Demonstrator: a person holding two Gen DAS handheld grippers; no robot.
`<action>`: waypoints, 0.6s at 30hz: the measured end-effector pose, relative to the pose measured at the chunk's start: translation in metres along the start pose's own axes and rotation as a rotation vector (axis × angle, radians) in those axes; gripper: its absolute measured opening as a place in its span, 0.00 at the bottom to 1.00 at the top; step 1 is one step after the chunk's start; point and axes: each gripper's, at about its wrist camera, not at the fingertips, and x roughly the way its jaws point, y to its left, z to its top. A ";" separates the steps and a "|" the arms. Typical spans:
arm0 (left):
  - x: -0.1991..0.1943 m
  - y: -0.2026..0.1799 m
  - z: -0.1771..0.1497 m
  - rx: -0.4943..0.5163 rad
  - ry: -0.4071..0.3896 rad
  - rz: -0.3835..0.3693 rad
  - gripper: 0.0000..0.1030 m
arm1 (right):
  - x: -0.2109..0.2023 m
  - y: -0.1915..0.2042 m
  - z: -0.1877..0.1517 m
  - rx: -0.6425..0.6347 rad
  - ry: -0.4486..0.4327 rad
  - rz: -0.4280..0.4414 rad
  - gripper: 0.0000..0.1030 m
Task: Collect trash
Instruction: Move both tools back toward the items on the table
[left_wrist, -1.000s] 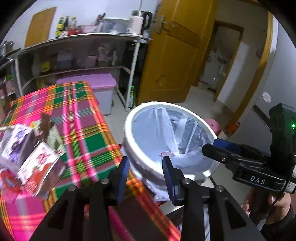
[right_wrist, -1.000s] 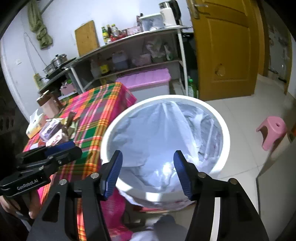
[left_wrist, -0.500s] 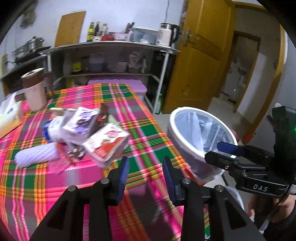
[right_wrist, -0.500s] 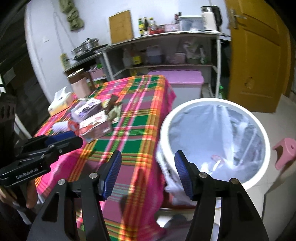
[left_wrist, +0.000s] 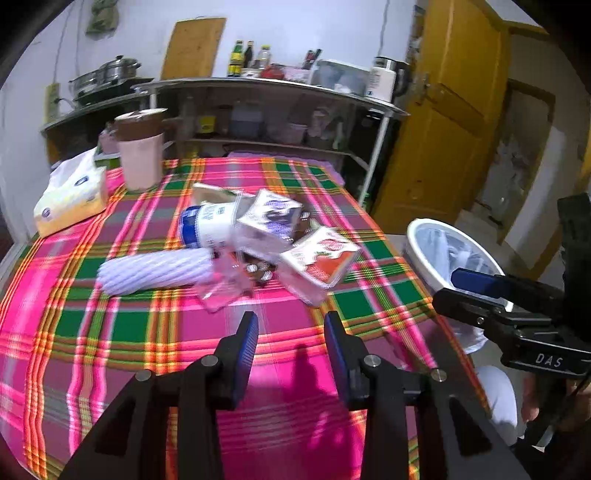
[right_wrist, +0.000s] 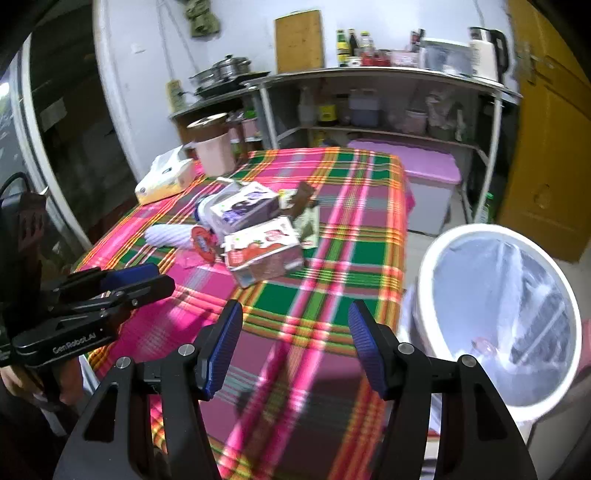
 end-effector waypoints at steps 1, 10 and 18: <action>0.001 0.006 -0.001 -0.009 0.002 0.007 0.36 | 0.005 0.004 0.002 -0.011 0.005 0.006 0.59; 0.008 0.040 0.002 -0.066 0.002 0.036 0.49 | 0.044 0.021 0.019 -0.095 0.039 0.037 0.59; 0.031 0.051 0.014 -0.053 0.027 0.028 0.50 | 0.070 0.017 0.033 -0.125 0.064 0.049 0.59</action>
